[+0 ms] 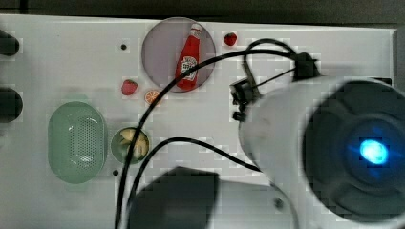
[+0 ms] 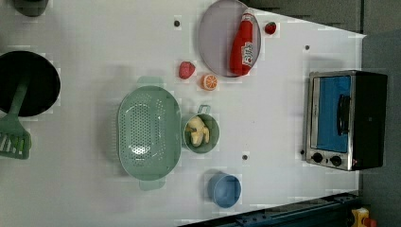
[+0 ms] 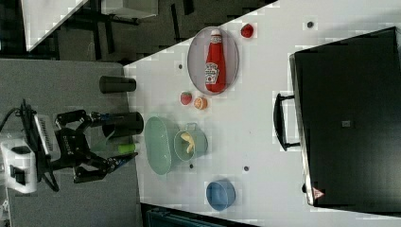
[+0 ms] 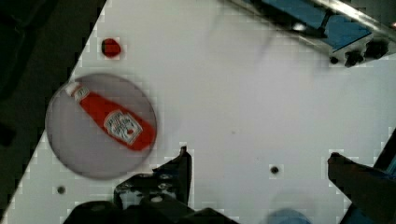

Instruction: Pick Banana and place it in mug.

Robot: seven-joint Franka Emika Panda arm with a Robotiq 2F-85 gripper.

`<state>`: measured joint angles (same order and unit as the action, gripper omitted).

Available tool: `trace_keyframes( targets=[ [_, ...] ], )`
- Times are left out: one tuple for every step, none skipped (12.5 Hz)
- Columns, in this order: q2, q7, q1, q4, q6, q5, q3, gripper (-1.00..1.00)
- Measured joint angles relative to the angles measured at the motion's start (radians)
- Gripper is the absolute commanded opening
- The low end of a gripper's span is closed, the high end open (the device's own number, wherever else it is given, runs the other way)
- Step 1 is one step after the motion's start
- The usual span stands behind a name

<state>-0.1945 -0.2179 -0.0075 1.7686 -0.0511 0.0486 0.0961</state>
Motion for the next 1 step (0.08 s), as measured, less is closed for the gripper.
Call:
trace_keyframes(
  targets=[
    [0.011, 0.005, 0.002, 0.0, -0.001, 0.023, -0.017, 1.0]
  ],
)
